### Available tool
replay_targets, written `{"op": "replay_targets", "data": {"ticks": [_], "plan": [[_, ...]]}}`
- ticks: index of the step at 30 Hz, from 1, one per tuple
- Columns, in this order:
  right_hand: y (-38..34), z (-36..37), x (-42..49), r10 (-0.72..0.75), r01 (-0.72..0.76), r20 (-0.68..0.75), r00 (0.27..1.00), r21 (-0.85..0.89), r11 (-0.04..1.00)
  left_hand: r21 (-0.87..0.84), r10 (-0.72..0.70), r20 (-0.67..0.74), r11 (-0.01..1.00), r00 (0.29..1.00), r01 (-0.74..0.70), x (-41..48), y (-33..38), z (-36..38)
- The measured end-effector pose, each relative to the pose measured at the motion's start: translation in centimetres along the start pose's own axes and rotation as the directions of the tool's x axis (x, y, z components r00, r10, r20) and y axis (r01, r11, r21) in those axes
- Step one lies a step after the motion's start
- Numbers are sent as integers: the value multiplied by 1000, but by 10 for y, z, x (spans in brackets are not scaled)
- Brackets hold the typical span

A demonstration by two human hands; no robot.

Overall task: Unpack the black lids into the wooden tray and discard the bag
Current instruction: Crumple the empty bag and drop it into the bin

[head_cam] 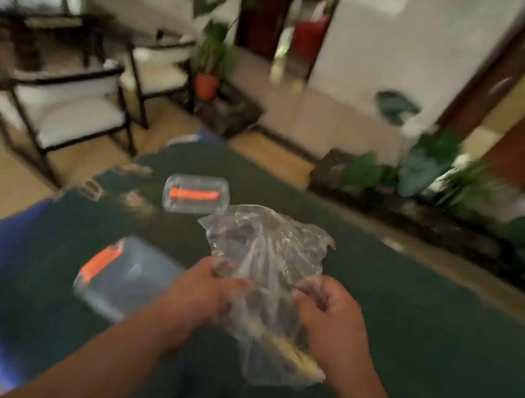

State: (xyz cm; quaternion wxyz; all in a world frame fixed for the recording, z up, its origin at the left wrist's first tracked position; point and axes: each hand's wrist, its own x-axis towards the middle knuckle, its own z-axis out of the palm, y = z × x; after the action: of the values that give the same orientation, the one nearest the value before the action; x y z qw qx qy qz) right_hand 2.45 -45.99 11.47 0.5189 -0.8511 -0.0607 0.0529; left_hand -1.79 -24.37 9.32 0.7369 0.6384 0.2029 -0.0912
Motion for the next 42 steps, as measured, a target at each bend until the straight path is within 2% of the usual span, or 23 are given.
{"op": "replay_targets", "data": {"ticks": [3,7,9,12,14,18,21,23,26,27,29,30,31,33,35,37,39,40,42], "plan": [[-103,-77,5,-89,122,-214,973,146,982,113,213,105,968,971,-224,-18,123,11],[-217,-157,-18,-195,294,-371,908,232,927,131,439,293,862,849,-490,-72,260,28],[-258,-180,-32,-234,358,-399,887,273,893,183,526,351,773,775,-608,-100,314,40],[-302,-208,-54,-274,378,-371,887,244,893,263,651,367,613,665,-745,-133,377,58],[-319,-225,-66,-294,406,-364,884,285,868,300,657,433,540,617,-786,-150,404,65],[-340,-252,-79,-334,484,-424,842,317,816,267,562,596,534,573,-802,-165,424,69],[-352,-272,-84,-379,538,-416,827,385,750,37,601,577,656,552,-754,-173,431,74],[-356,-280,-88,-456,578,-367,811,374,726,-76,659,536,660,528,-747,-176,433,81],[-357,-291,-87,-552,627,-365,750,125,769,-218,744,477,616,468,-757,-181,437,93],[-358,-295,-86,-561,626,-375,738,68,777,-237,742,480,623,468,-745,-184,438,97],[-354,-304,-85,-577,595,-354,736,-70,801,-170,703,480,661,525,-731,-188,442,104],[-351,-309,-85,-584,565,-298,755,-157,810,-75,691,464,655,555,-752,-188,445,107],[-349,-314,-86,-577,532,-230,783,-231,815,39,694,438,620,571,-784,-188,448,111],[-351,-322,-92,-561,511,-127,818,-288,810,231,742,396,490,541,-840,-188,455,119],[-358,-327,-96,-590,556,-154,793,-214,803,310,781,389,389,489,-868,-195,462,127],[-367,-326,-94,-606,570,-215,766,-209,795,347,802,416,296,429,-890,-202,469,134],[-375,-317,-85,-554,478,-174,814,-343,809,345,815,445,228,372,-911,-205,475,145],[-377,-309,-78,-525,440,-152,838,-382,813,323,831,439,208,341,-923,-208,476,151],[-377,-296,-62,-541,460,-225,810,-330,825,258,898,351,181,267,-949,-214,477,160]]}}
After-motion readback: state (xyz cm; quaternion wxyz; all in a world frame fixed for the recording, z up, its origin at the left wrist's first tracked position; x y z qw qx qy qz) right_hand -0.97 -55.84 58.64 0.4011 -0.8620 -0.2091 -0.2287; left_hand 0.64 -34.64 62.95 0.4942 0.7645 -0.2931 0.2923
